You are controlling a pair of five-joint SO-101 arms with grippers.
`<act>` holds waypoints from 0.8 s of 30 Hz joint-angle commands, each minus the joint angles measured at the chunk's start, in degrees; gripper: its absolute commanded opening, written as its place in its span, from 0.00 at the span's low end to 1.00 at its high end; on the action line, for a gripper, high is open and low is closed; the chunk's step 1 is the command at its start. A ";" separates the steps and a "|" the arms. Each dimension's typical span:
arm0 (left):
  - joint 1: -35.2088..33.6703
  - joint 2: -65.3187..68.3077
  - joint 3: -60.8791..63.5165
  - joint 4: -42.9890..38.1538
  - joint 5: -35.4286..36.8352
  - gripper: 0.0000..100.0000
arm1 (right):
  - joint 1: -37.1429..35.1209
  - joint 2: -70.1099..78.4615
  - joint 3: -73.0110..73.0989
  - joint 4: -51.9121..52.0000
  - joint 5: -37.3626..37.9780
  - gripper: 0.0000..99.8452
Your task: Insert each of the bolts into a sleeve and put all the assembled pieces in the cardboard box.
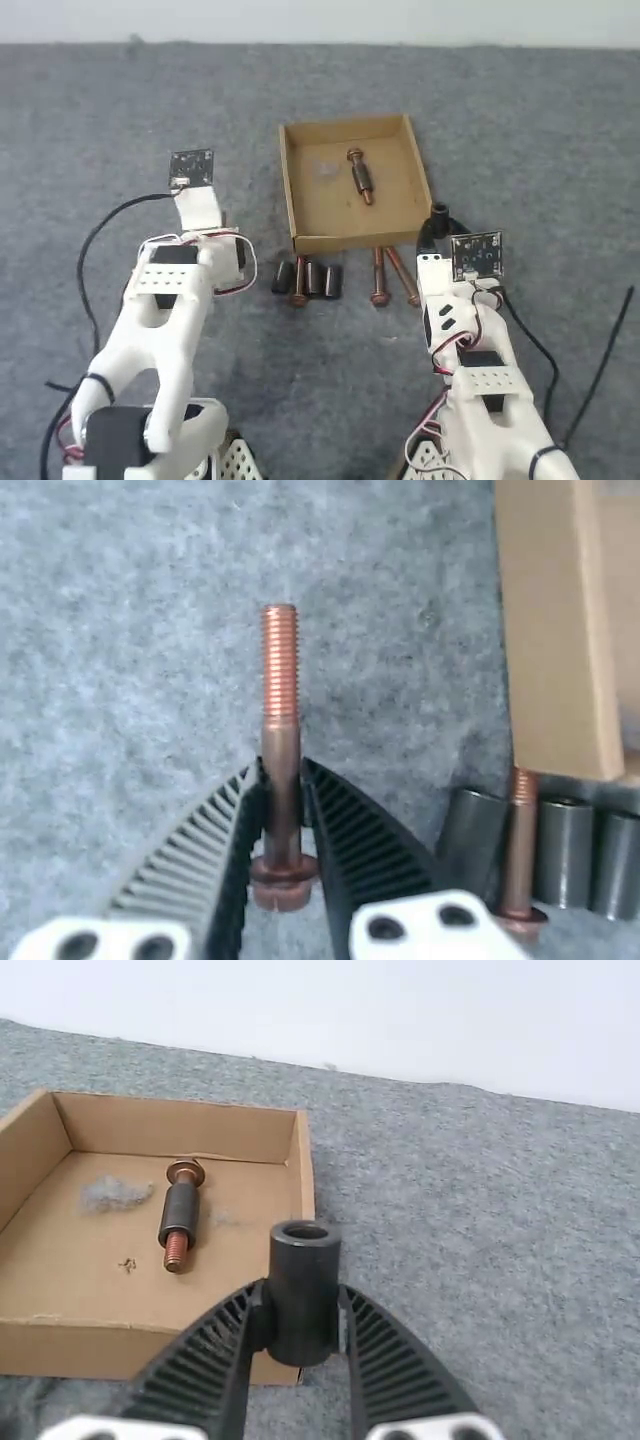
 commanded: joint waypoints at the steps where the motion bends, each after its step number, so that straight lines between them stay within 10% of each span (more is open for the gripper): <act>1: -0.44 -3.78 -0.84 -1.67 -0.26 0.01 | 0.40 -2.24 0.62 0.13 -0.79 0.01; 13: -0.62 -3.87 -1.19 2.73 0.00 0.15 | 0.40 -2.24 0.62 0.13 -0.79 0.01; 24: 4.40 -3.87 -7.34 13.63 -0.35 0.01 | 0.40 -2.24 0.62 0.13 -0.70 0.01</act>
